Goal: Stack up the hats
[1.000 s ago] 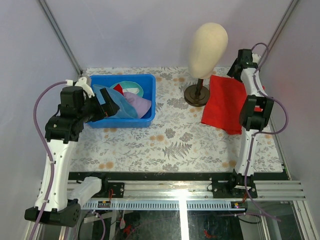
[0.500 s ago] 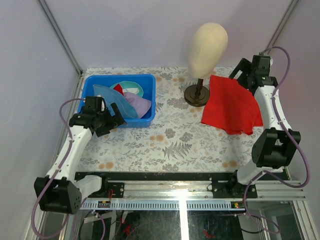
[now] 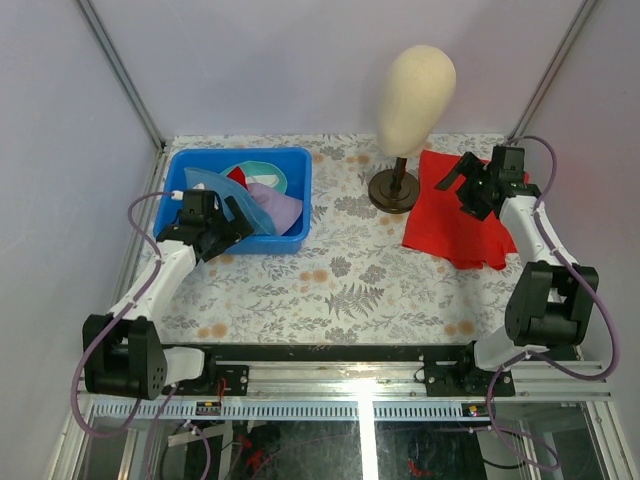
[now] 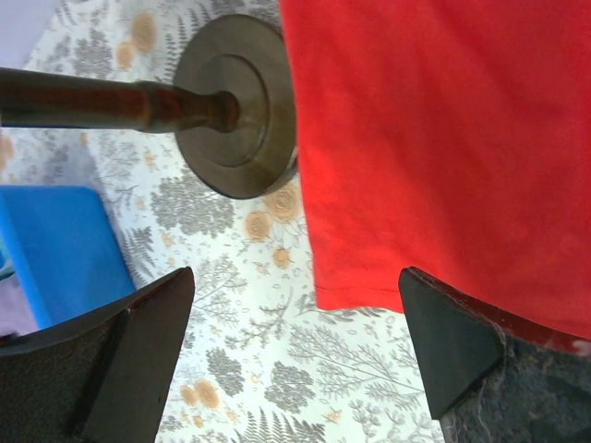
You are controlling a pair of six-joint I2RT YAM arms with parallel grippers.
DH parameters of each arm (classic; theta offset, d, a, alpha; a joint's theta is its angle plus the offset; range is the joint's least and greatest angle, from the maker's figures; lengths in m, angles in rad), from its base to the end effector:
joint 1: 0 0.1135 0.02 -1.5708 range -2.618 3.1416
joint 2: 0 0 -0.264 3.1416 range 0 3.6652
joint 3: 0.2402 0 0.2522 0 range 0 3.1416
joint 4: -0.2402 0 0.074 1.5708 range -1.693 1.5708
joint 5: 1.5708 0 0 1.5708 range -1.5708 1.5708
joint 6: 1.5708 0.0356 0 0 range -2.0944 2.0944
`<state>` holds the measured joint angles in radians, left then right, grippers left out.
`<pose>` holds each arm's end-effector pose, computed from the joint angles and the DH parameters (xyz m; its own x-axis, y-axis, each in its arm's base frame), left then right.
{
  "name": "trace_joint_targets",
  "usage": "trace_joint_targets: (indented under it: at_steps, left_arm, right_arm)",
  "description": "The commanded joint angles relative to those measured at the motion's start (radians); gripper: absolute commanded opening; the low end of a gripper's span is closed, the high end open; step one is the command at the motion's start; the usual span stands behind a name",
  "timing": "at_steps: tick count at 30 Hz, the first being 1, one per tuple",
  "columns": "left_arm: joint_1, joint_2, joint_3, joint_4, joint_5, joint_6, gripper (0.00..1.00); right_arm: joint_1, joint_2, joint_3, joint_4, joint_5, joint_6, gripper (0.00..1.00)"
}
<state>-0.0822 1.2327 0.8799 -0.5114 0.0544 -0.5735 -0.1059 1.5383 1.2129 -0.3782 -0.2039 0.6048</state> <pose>0.2531 -0.0228 0.2509 -0.7003 -0.4859 -0.5229 -0.3128 0.8674 -0.3870 0.3445 -0.0294 0.2855 -0.5577 0.6192 -0.5528 0.3247 0.7756 0.5413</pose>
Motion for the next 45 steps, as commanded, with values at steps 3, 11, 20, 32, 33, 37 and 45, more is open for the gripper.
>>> trace_joint_targets:
  at_steps: [3,11,20,32,33,37,45]
  left_arm:
    - [0.002,0.148,0.015,0.243,-0.061,-0.035,1.0]
    - [0.002,0.312,0.08,0.359,-0.024,-0.107,1.0]
    - [0.002,0.21,0.154,0.279,-0.043,-0.118,1.0]
    - [0.029,0.101,0.346,0.1,-0.006,-0.004,1.0]
    - [0.029,0.098,0.362,0.08,-0.002,0.017,1.0]
    - [0.031,0.079,0.407,0.019,0.018,0.061,1.0]
    - [0.043,0.042,0.44,-0.004,0.001,0.091,1.0]
  right_arm:
    - [-0.008,0.134,0.037,0.12,-0.21,0.114,0.98]
    - [-0.008,0.293,0.003,0.386,-0.345,0.311,0.71]
    - [-0.009,0.47,0.09,0.326,-0.264,0.292,0.56]
    - [-0.097,0.655,0.254,0.179,-0.075,0.175,0.3]
    - [-0.105,0.672,0.286,0.162,-0.05,0.156,0.3]
    - [-0.117,0.753,0.475,0.091,0.011,0.072,0.32]
    - [-0.075,0.668,0.591,0.069,-0.092,0.041,0.55]
